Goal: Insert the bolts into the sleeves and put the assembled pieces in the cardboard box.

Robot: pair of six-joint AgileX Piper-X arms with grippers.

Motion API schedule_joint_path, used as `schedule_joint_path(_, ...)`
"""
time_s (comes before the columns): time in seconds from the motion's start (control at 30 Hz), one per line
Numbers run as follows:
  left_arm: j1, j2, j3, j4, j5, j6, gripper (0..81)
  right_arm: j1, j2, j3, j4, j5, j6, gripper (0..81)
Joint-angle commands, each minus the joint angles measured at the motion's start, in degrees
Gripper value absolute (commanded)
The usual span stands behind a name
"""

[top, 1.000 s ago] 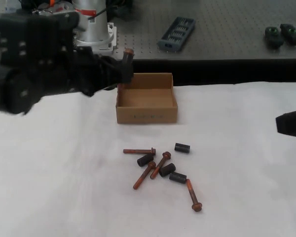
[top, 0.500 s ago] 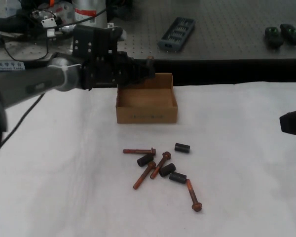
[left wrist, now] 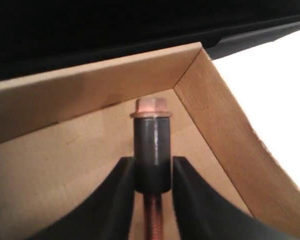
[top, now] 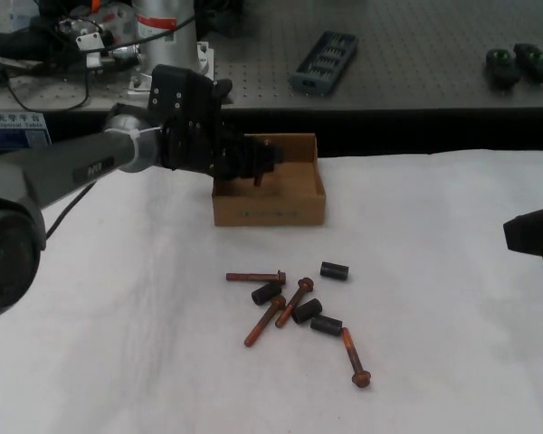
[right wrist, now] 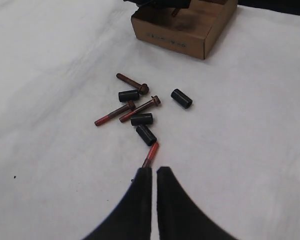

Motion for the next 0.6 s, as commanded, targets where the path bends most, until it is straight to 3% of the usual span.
schedule_joint_path(0.0, 0.0, -0.5, -1.1, -0.1, -0.2, 0.8, 37.1, -0.4, 0.1, -0.2, -0.2, -0.3, -0.6, 2.9)
schedule_joint_path(0.13, 0.0, -0.5, -1.4, -0.1, 0.0, -0.1, 38.8, -0.4, 0.1, -0.2, -0.2, -0.3, -0.6, 2.9)
schedule_joint_path(0.33, -0.3, -2.7, -1.4, 2.2, 0.3, -0.1, 32.3, -0.4, 0.1, -0.2, -0.2, -0.3, -0.6, 2.9)
schedule_joint_path(0.47, -0.3, -6.3, -1.4, 9.3, 0.4, 0.0, 20.3, -0.4, 0.1, -0.2, 0.7, -0.3, -0.6, 2.9)
schedule_joint_path(0.57, 0.1, -9.5, -1.4, 18.3, 0.4, 0.2, 5.9, -0.4, 0.1, -0.2, 2.5, -0.3, -0.6, 2.9)
